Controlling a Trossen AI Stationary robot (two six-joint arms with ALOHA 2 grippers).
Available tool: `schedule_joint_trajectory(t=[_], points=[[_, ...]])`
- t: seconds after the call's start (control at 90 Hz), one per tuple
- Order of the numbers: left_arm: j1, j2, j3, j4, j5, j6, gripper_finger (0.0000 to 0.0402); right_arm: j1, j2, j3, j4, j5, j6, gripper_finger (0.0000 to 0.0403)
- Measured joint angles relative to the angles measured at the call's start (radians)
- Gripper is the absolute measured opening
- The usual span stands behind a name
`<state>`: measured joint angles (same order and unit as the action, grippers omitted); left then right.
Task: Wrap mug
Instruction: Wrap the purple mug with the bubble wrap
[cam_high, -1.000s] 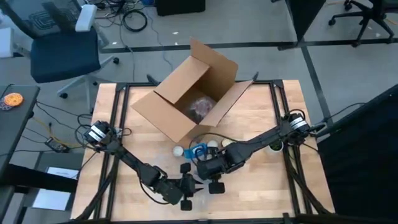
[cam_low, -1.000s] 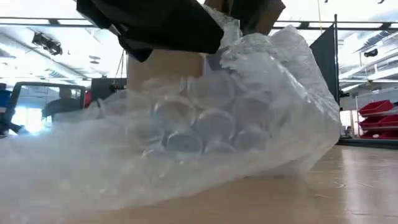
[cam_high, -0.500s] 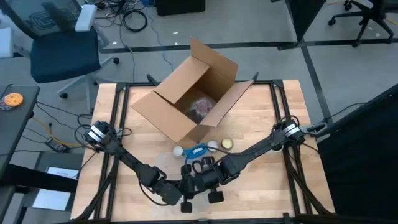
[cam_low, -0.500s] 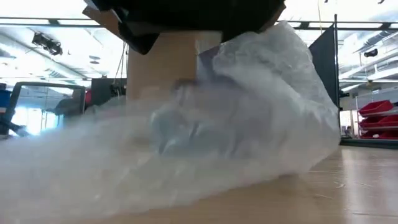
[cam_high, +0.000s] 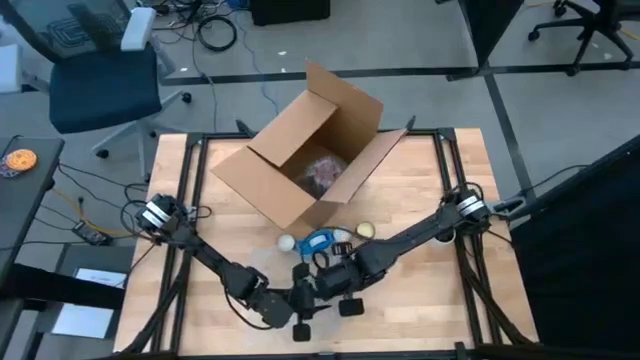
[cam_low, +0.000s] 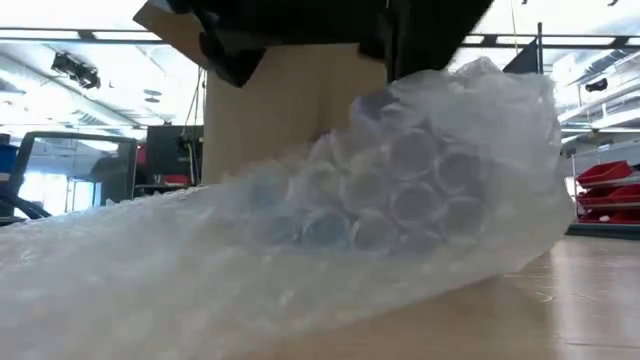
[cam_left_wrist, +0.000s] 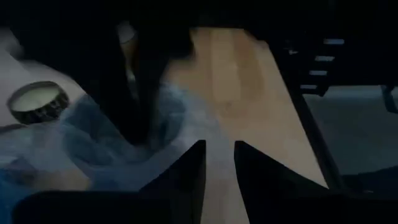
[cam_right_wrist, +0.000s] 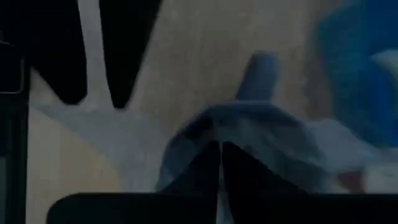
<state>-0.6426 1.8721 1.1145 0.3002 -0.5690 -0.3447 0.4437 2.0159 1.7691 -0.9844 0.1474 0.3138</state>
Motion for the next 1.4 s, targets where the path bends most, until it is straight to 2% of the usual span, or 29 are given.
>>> schedule_joint_trajectory(t=[0.111,0.233,0.456,0.667,0.789,0.944,1.156,1.4], points=[[0.001,0.000,0.000,-0.004,-0.001,0.000,0.0069,0.000,-0.035,0.000,-0.017,0.058,0.001,0.0000],[0.001,0.000,0.000,-0.003,-0.002,0.000,0.0069,-0.011,-0.040,0.000,-0.027,0.065,0.001,0.0000],[0.002,0.000,0.000,-0.004,-0.002,0.000,0.0069,-0.023,-0.039,-0.079,0.048,-0.005,0.010,0.0000],[0.001,0.000,0.000,-0.004,-0.002,0.000,0.0069,-0.033,-0.037,-0.227,0.224,-0.126,0.038,0.0000],[0.002,0.000,0.000,0.000,-0.003,0.000,0.0069,-0.040,-0.037,-0.284,0.275,-0.152,0.056,0.0000],[0.014,0.000,0.000,0.057,-0.003,0.000,0.0069,-0.041,-0.039,-0.241,0.193,-0.157,0.063,0.0000],[0.014,0.000,0.000,0.104,0.000,-0.003,0.0069,-0.010,-0.080,-0.112,0.090,-0.094,0.046,0.0000],[0.005,-0.036,0.009,0.022,0.102,-0.007,0.0069,0.008,-0.089,-0.109,0.096,-0.092,0.030,0.0000]])
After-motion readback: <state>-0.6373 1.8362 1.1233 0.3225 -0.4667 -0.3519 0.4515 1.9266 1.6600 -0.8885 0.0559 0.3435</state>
